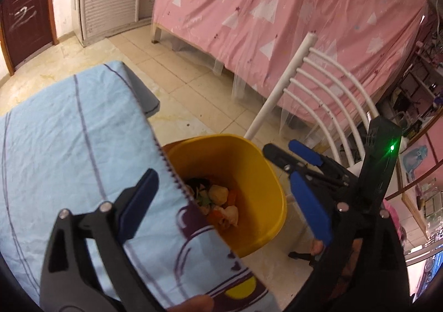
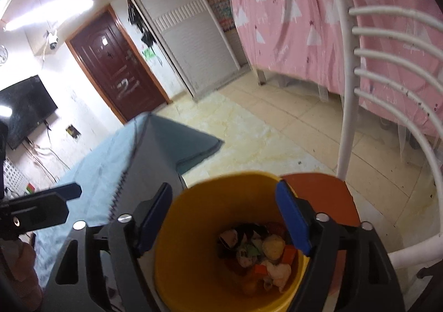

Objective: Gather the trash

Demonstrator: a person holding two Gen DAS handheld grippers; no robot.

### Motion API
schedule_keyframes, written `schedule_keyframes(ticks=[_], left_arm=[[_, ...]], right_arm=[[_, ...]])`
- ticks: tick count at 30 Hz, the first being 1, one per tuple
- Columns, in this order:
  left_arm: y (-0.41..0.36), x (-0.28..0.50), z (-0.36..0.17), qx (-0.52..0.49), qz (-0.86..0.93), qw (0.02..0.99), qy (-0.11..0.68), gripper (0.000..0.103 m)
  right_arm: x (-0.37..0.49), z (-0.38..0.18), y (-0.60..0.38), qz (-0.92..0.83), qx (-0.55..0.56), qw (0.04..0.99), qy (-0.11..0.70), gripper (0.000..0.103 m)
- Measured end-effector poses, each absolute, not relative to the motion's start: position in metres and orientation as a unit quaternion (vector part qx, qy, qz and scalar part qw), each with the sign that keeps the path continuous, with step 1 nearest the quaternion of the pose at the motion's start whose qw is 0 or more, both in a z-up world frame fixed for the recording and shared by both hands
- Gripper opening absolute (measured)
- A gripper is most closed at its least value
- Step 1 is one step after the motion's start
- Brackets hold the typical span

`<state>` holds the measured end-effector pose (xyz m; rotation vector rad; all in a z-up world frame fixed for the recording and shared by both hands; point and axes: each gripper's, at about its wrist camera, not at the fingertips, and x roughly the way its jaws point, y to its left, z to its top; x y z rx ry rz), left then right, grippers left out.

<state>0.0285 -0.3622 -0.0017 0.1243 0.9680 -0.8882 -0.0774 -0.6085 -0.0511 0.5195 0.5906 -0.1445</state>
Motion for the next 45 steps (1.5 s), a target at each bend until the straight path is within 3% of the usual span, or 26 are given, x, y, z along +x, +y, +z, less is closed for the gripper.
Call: schedule_keyframes(ticks=[19, 30, 45], left_arm=[[-0.180, 0.023, 0.043, 0.002, -0.266, 0.916, 0.300, 0.096], [-0.084, 0.030, 0.037, -0.024, -0.157, 0.945, 0.287, 0.096], [-0.023, 0.033, 0.010, -0.021, -0.095, 0.952, 0.292, 0.096]], right_arm=[[-0.074, 0.035, -0.479, 0.016, 0.167, 0.973, 0.160, 0.090], [-0.053, 0.041, -0.386, 0.089, 0.130, 0.973, 0.170, 0.094], [-0.028, 0.019, -0.314, 0.098, 0.090, 0.967, 0.215, 0.094]])
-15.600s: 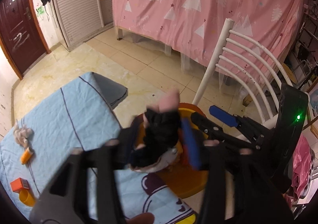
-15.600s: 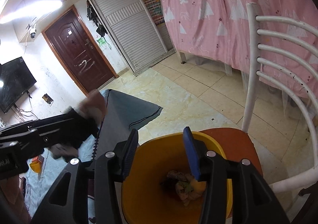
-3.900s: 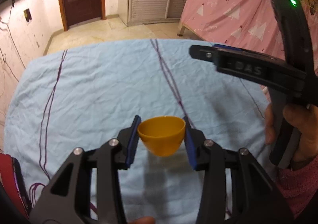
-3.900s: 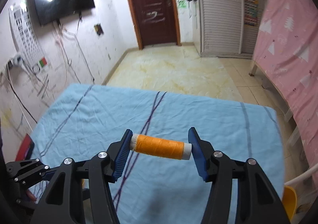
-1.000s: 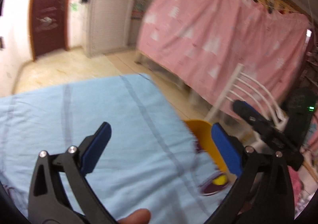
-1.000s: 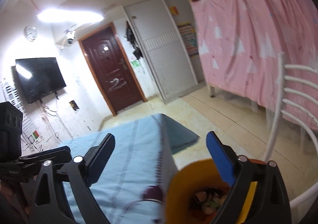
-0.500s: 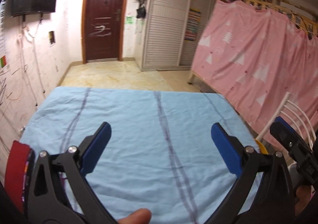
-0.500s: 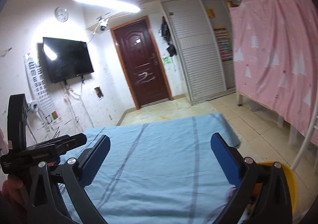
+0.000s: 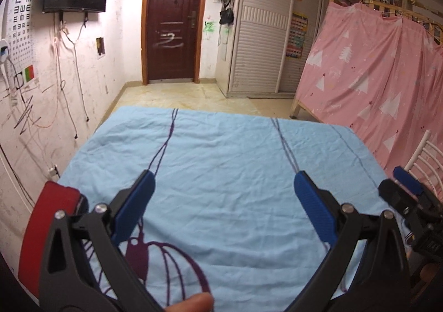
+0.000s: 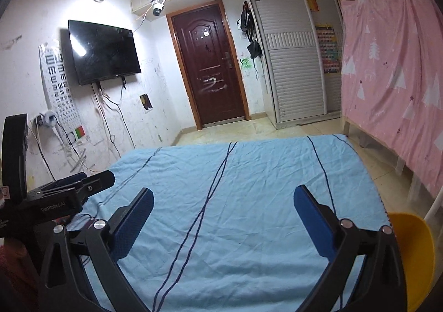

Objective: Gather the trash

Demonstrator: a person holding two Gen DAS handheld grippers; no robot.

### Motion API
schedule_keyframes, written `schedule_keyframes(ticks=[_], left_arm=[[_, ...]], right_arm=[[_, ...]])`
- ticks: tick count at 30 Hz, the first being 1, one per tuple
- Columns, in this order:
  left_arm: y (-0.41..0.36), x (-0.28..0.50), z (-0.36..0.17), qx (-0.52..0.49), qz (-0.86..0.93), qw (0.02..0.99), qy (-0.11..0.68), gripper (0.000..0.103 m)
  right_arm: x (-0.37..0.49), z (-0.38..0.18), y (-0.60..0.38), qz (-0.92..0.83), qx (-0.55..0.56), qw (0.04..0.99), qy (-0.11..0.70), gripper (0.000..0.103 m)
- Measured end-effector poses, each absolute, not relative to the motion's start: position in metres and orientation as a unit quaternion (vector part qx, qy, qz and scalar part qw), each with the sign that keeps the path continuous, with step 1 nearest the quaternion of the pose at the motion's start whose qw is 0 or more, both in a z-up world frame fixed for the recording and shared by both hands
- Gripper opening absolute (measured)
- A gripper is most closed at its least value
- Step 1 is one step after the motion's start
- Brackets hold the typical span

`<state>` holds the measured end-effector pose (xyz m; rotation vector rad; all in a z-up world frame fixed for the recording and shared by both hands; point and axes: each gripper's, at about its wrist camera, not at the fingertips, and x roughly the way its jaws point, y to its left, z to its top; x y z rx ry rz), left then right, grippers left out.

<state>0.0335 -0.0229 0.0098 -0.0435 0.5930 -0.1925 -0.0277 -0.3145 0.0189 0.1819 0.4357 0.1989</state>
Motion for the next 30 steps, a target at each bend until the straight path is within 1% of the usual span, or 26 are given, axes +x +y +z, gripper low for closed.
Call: schedule_keyframes(ticks=[10, 30], left_arm=[[-0.012, 0.043, -0.007, -0.035, -0.088, 0.946, 0.309, 0.096], [-0.015, 0.042, -0.009, -0.032, -0.089, 0.944, 0.315, 0.096]], right_arm=[[-0.027, 0.014, -0.315, 0.087, 0.089, 0.968, 0.218, 0.094], [-0.026, 0.011, -0.319, 0.088, 0.094, 0.967, 0.218, 0.094]])
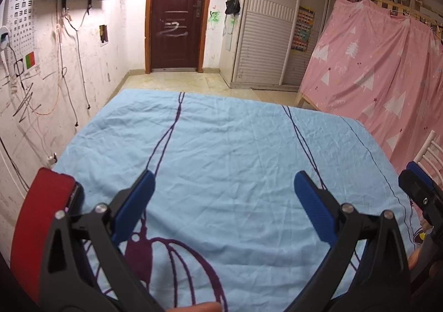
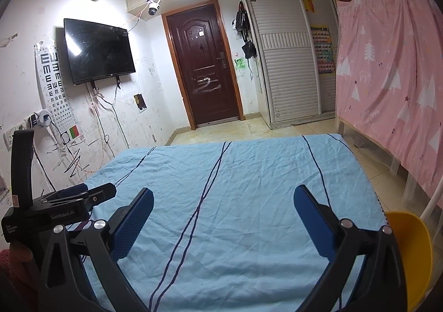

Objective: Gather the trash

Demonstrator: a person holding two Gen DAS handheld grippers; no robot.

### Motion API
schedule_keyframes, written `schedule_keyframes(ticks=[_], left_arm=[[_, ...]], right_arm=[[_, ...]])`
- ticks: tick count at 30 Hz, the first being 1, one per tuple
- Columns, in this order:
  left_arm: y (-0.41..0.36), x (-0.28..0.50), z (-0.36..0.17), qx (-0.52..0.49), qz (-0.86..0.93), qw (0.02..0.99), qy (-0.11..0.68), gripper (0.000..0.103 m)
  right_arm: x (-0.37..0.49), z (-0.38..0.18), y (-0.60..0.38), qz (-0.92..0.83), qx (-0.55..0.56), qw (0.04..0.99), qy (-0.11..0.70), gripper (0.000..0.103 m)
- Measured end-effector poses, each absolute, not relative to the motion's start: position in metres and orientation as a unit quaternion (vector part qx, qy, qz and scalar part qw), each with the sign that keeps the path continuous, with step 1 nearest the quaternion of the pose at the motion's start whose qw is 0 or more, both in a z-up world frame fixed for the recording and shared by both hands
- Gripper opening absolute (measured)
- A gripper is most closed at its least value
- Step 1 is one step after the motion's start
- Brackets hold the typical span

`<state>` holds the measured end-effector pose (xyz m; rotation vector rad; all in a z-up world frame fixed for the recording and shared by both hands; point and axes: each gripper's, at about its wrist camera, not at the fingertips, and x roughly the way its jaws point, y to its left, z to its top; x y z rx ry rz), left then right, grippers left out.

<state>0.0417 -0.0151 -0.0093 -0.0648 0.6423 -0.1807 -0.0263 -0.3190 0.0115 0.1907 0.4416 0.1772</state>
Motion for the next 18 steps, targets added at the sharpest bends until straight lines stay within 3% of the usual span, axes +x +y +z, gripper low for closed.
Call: schedule_keyframes(ticks=[18], left_arm=[[-0.0154, 0.0428, -0.0100, -0.032, -0.088, 0.944, 0.317, 0.096]], right_arm=[[-0.0255, 0.0096, -0.3196, 0.088, 0.094, 0.967, 0.220, 0.094]])
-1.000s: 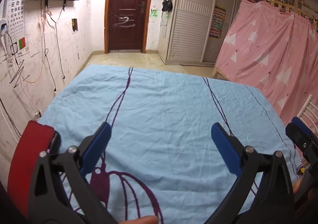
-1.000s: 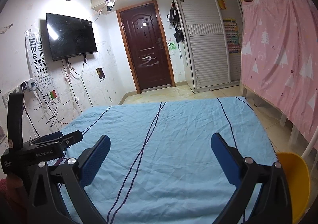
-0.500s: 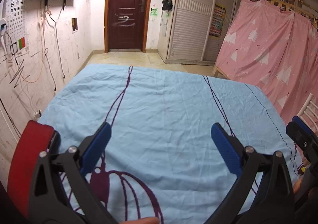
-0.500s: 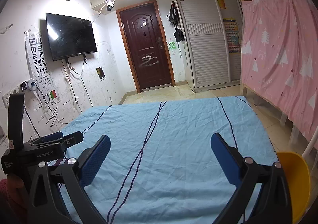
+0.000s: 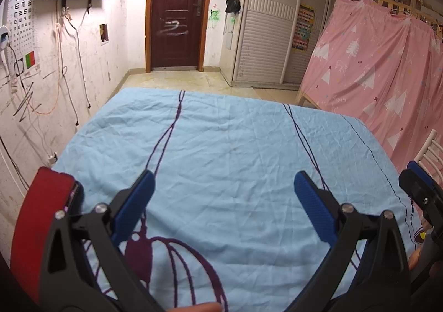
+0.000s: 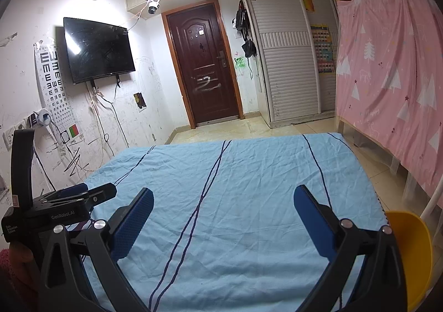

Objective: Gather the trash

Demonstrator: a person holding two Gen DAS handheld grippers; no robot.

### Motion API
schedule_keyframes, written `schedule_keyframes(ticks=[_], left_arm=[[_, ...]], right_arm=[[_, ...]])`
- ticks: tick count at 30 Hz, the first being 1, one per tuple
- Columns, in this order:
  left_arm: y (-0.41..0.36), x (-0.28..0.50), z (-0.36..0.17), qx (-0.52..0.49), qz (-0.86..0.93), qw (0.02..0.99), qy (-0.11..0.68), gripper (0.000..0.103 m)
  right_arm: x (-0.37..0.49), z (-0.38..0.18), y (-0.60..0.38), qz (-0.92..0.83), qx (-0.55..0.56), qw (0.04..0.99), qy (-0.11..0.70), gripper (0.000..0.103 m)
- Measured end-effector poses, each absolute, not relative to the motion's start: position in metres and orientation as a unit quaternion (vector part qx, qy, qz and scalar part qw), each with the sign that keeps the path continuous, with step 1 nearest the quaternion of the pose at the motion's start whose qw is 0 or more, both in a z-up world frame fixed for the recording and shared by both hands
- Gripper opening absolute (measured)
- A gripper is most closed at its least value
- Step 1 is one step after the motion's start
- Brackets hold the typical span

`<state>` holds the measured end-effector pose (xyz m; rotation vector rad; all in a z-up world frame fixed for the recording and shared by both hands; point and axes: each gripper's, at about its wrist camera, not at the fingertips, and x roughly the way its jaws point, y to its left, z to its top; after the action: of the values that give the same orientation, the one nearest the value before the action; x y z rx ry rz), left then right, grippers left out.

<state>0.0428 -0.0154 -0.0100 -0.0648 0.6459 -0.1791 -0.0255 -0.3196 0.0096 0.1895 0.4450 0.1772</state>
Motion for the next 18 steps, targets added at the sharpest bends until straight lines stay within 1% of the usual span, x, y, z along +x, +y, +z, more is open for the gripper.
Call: schedule_keyframes(ticks=[18], left_arm=[[-0.0163, 0.0384, -0.0097, -0.022, -0.086, 0.948, 0.305, 0.097]], right_arm=[[-0.0256, 0.0101, -0.3197, 0.087, 0.094, 0.967, 0.220, 0.094]])
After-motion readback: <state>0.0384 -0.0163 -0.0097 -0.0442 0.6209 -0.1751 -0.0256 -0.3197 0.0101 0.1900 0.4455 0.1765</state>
